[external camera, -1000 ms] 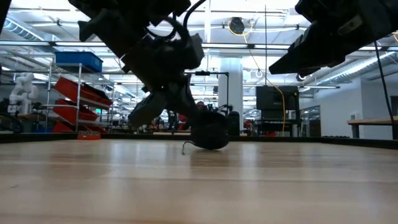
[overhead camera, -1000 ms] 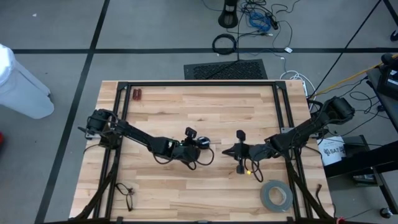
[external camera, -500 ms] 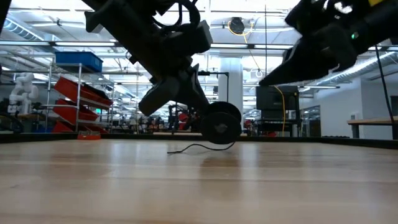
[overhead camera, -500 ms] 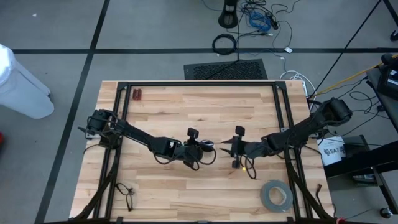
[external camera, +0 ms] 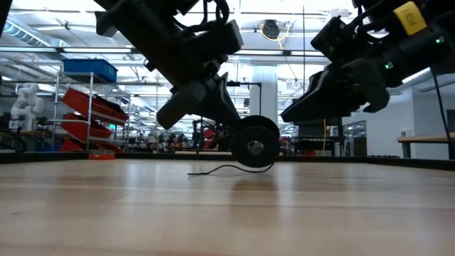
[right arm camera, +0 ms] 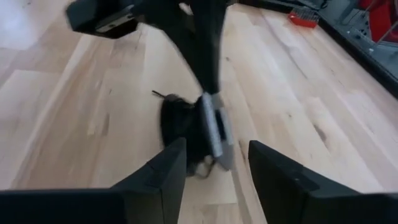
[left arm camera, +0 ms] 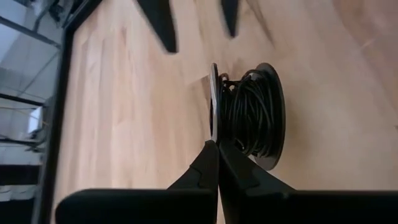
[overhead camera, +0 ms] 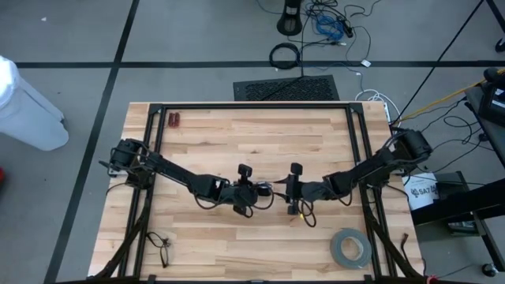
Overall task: Coil cords
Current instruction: Uncoil the black wire from the spool
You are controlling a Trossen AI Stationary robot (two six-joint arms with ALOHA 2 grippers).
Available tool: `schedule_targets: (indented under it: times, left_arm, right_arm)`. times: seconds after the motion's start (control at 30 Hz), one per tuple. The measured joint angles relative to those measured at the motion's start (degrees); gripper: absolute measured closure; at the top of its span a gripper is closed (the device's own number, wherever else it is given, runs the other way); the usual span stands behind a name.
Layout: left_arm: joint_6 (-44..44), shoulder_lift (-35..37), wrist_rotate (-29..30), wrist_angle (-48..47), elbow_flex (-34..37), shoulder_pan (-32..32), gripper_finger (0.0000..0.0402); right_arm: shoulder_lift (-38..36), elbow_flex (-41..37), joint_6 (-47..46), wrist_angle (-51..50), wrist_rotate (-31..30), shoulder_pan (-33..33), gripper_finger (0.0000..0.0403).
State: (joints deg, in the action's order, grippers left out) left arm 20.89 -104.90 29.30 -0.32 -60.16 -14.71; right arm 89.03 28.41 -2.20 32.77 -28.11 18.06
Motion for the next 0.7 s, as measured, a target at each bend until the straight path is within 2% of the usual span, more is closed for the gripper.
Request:
schedule_targets:
  times: [0.2, 0.7]
  left_arm:
    - [-1.13, 0.00, -0.68, 0.00, -0.02, -0.01, 0.0402]
    - [-2.63, 0.07, -2.48, 2.12, -0.02, -0.16, 0.0401]
  right_arm:
    - [-0.02, 0.01, 1.48, 0.09, 1.59, -0.89, 0.0262]
    - [-0.02, 0.01, 3.54, -1.35, 2.73, -0.89, 0.0264]
